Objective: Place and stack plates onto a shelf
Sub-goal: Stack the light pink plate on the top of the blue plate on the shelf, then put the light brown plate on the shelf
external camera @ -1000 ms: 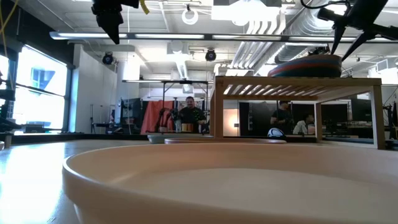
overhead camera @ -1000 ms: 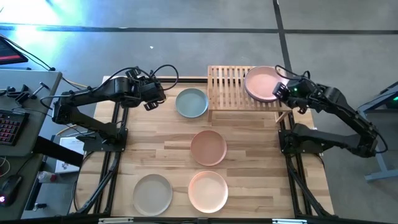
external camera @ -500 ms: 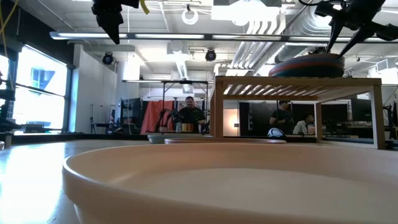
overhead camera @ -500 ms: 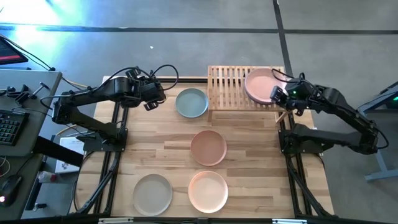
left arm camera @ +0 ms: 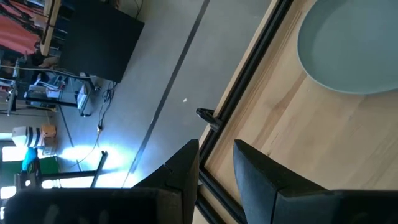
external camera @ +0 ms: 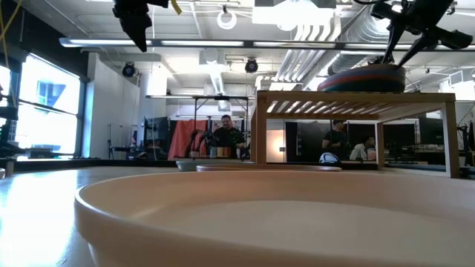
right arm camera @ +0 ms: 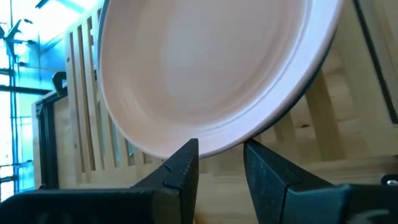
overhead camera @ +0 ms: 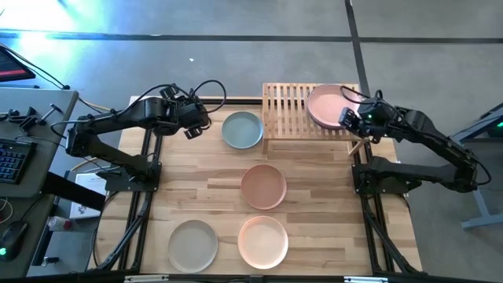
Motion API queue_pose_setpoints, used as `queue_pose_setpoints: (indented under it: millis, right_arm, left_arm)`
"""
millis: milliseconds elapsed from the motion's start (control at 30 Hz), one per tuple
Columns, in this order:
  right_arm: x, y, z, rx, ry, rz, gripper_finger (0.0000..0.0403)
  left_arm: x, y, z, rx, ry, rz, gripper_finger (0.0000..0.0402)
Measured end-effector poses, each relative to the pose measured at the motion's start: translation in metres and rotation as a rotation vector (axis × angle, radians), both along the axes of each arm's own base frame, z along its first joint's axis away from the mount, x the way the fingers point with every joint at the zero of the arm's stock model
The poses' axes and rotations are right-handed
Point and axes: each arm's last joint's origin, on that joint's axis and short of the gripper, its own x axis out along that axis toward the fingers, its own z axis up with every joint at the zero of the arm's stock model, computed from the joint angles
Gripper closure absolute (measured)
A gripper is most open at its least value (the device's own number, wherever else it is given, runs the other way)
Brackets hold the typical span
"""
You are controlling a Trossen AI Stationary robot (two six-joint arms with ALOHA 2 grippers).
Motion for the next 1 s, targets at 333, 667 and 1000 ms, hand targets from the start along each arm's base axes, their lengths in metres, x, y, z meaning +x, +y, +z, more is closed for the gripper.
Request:
queue_pose_setpoints:
  millis: [333, 667, 1000]
  right_arm:
    - [0.001, 0.001, 0.000, 0.032, -0.021, 0.030, 0.0298]
    - [0.009, -0.002, 0.008, -0.029, -0.120, 0.091, 0.0298]
    - [0.024, -0.007, 0.027, -0.153, -0.330, 0.235, 0.0298]
  left_arm:
    - [0.000, 0.000, 0.000, -0.001, 0.005, 0.000, 0.0312]
    - [-0.001, 0.000, 0.000, -0.003, -0.006, 0.010, 0.0312]
    - [-0.003, 0.003, -0.009, -0.247, -0.073, 0.039, 0.0312]
